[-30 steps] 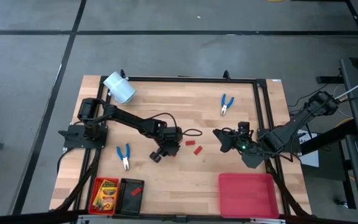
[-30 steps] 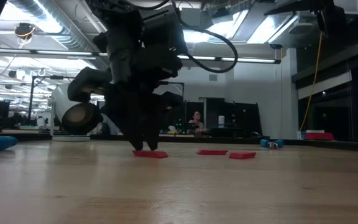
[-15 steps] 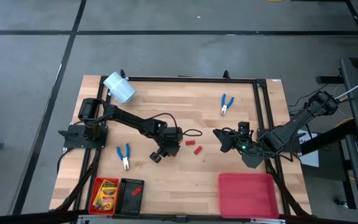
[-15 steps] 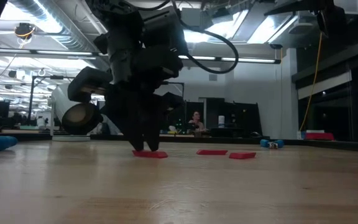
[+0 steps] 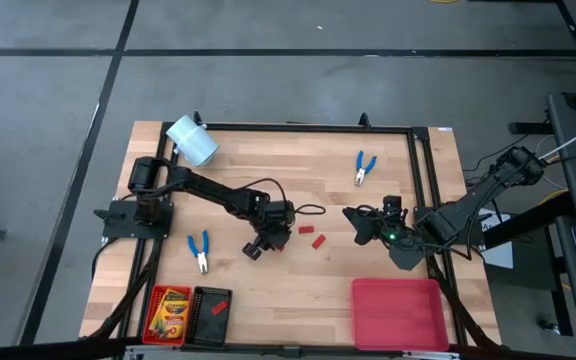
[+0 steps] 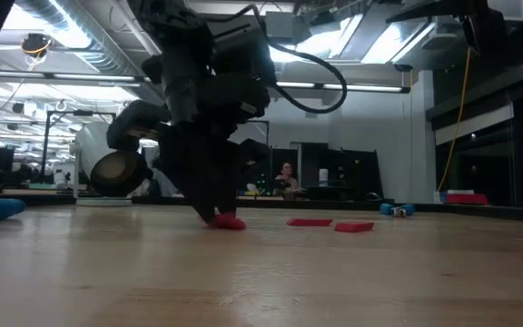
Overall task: Pick & Place School Supplies
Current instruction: Put the red eraser into the black basket
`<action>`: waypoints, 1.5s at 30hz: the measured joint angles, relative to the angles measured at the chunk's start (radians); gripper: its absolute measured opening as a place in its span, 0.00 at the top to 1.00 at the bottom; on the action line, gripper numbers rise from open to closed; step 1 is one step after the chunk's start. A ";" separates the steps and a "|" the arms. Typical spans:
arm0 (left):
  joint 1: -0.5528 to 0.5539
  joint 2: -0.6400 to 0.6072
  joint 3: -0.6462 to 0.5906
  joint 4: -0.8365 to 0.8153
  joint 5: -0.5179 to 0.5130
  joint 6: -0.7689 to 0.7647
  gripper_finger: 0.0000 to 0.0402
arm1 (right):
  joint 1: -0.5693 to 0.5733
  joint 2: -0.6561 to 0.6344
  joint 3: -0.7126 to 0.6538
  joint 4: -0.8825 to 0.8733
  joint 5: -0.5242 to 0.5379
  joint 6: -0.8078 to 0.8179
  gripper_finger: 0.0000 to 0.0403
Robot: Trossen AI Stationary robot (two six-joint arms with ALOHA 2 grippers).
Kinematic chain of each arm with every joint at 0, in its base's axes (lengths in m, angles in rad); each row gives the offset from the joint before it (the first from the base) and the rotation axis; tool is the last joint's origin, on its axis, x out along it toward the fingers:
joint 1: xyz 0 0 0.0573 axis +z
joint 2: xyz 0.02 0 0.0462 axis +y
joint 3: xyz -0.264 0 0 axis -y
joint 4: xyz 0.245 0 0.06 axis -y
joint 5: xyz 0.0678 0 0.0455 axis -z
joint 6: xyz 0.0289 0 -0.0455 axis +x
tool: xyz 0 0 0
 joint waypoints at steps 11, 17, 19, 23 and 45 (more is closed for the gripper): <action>0.003 0.010 -0.001 -0.002 -0.026 0.008 0.71 | 0.000 0.000 0.000 0.000 0.000 0.000 0.73; 0.009 0.011 -0.001 0.003 -0.039 -0.008 0.80 | 0.000 0.000 0.000 0.000 0.000 0.000 0.73; 0.014 0.011 -0.001 0.006 -0.053 -0.021 0.87 | 0.000 0.000 0.000 0.000 0.000 0.000 0.73; 0.026 -0.003 -0.002 -0.011 -0.061 -0.066 0.96 | 0.000 0.000 0.000 0.000 0.000 0.000 0.73; -0.501 -0.535 -0.140 -0.339 0.103 -0.754 0.96 | -0.001 0.000 0.000 -0.027 0.017 -0.003 0.73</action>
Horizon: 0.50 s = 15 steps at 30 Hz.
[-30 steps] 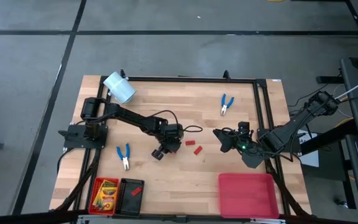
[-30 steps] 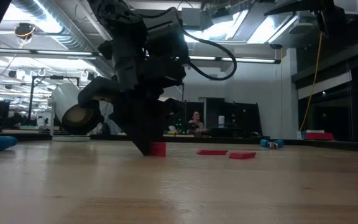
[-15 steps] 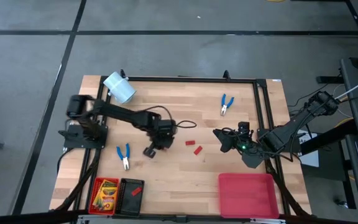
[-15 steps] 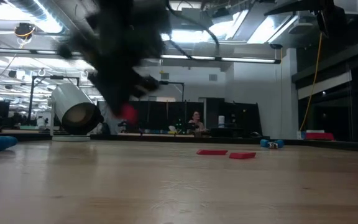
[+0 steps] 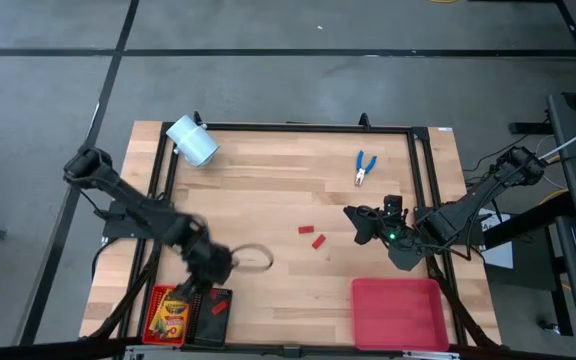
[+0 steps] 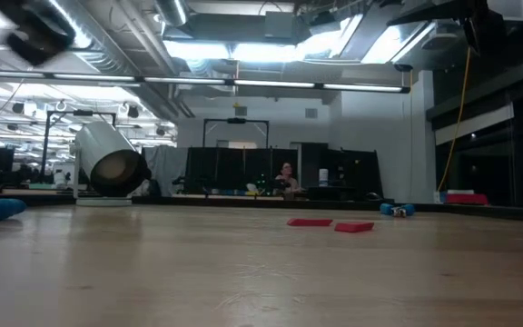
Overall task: Pick & Place School Supplies
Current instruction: Put the red eraser into the black basket
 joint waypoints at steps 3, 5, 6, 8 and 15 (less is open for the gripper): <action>-0.087 0.026 -0.033 0.083 0.002 -0.052 0.96 | 0.000 0.000 0.000 0.000 0.002 0.002 0.73; -0.124 0.049 -0.050 0.136 0.000 -0.068 0.96 | 0.000 0.000 0.000 0.000 0.002 0.006 0.73; -0.138 0.061 -0.055 0.166 0.000 -0.068 0.96 | 0.000 0.000 0.000 0.000 0.002 0.006 0.73; -0.154 0.086 -0.067 0.210 -0.004 -0.057 0.96 | 0.000 0.000 0.000 0.000 0.002 0.010 0.73; -0.134 0.180 -0.081 0.255 -0.003 -0.010 0.76 | 0.000 0.000 0.000 0.000 -0.014 0.025 0.73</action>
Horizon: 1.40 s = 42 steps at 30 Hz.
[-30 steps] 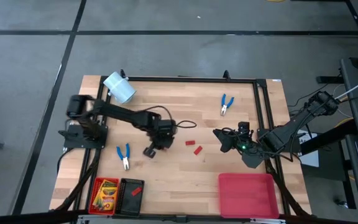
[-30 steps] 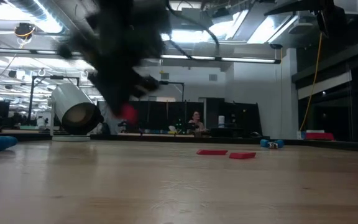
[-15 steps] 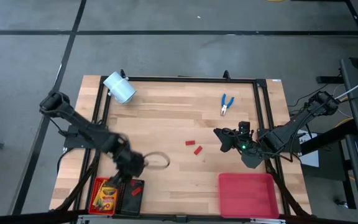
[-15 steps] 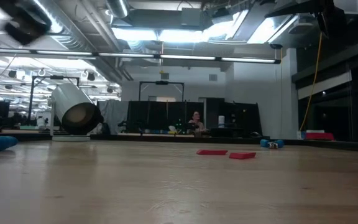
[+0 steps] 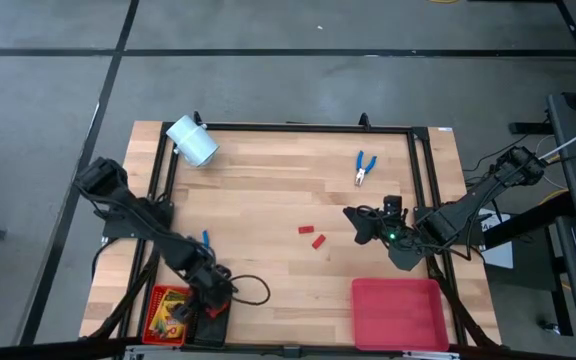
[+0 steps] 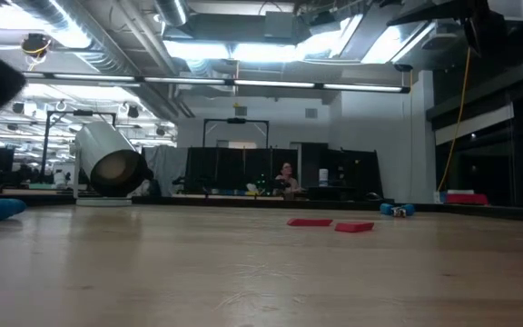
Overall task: Pick & Place School Supplies
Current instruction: Put the red eraser into the black basket
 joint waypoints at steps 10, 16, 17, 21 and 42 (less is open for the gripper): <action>0.106 -0.067 0.021 -0.200 -0.155 0.137 0.51 | -0.006 0.000 0.000 0.045 -0.221 -0.133 0.73; 0.245 -0.211 0.112 -0.416 -0.504 0.115 0.53 | -0.130 0.000 0.000 0.049 -0.603 -0.296 0.73; 0.277 -0.238 0.127 -0.426 -0.568 0.068 0.54 | -0.171 0.000 0.000 0.039 -0.698 -0.320 0.73; 0.402 -0.361 0.160 -0.369 -0.657 -0.164 0.57 | -0.356 0.026 0.000 0.024 -1.087 -0.468 0.73; 0.257 -0.461 0.161 -0.279 -1.164 -0.381 0.58 | -0.447 0.431 0.116 0.017 -1.327 -1.511 0.73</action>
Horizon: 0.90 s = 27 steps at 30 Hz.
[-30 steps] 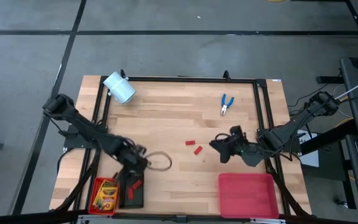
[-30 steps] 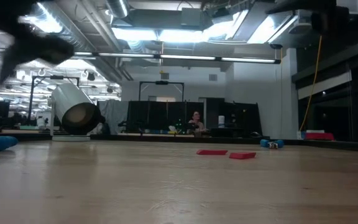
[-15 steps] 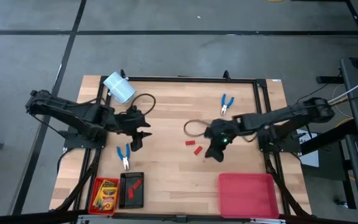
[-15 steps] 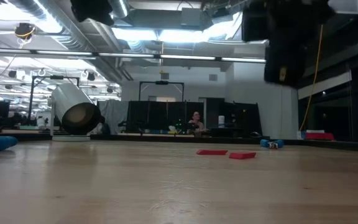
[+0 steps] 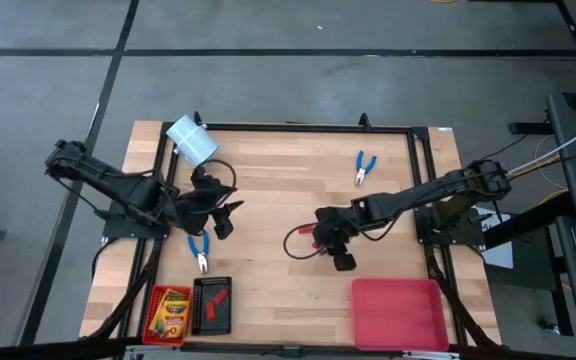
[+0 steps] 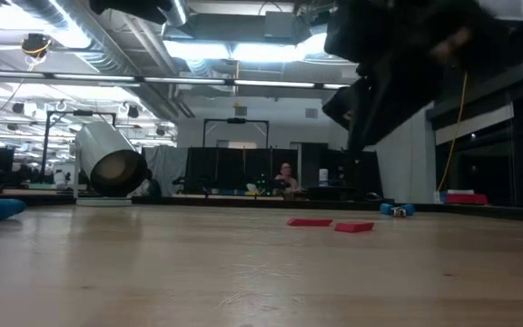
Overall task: Pick & Place School Supplies
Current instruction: Put the red eraser into the black basket
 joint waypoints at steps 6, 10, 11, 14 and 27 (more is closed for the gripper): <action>-0.030 0.025 -0.002 -0.002 -0.090 -0.009 0.58 | -0.031 0.050 -0.002 -0.076 0.102 -0.066 0.73; -0.029 0.043 -0.002 0.008 -0.134 -0.019 0.58 | -0.036 0.085 -0.002 -0.042 0.190 -0.076 0.73; -0.029 0.044 -0.002 0.013 -0.144 -0.025 0.58 | -0.039 0.091 -0.002 -0.038 0.208 -0.076 0.73; -0.029 0.054 -0.002 0.037 -0.154 -0.027 0.58 | -0.042 0.104 -0.002 -0.013 0.238 -0.070 0.73; -0.029 0.058 -0.002 0.037 -0.156 -0.028 0.58 | -0.023 0.179 -0.001 0.046 0.232 -0.037 0.73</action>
